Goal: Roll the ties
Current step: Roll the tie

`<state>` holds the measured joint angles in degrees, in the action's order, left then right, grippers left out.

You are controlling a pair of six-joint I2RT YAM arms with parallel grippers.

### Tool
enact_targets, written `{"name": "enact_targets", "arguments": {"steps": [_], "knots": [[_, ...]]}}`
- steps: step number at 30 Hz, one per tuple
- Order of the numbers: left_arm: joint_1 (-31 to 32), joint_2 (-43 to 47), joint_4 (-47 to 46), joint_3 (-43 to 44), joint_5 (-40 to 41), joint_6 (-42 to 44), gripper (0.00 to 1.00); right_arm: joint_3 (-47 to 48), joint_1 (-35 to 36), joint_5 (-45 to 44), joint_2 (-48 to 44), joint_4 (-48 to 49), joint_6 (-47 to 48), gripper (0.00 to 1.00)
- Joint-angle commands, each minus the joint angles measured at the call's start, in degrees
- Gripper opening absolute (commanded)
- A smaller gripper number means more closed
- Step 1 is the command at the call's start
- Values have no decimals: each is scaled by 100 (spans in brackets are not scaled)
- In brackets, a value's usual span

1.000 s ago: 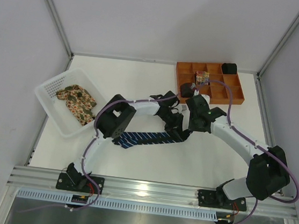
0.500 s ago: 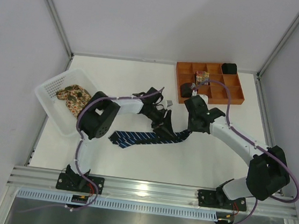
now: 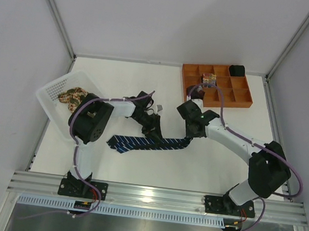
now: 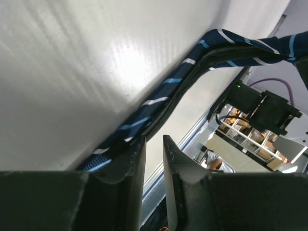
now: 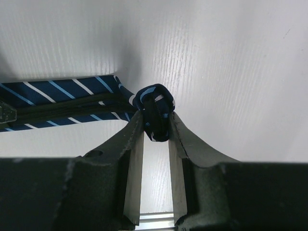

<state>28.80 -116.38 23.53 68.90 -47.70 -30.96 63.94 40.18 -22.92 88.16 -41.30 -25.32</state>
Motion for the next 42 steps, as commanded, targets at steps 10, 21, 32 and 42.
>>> {"name": "enact_targets", "arguments": {"steps": [10,21,32,42], "knots": [[-6,-192,55,-88,226,327,23,1058,788,-907,825,-695,-412,1],[-76,-377,-15,-132,147,380,21,1894,1395,-961,1572,-916,-483,3],[-181,-438,73,-44,121,468,21,1772,1598,-416,2056,-599,-518,4],[-190,-465,117,-44,138,503,21,1403,1580,418,1873,68,-140,47]]}}
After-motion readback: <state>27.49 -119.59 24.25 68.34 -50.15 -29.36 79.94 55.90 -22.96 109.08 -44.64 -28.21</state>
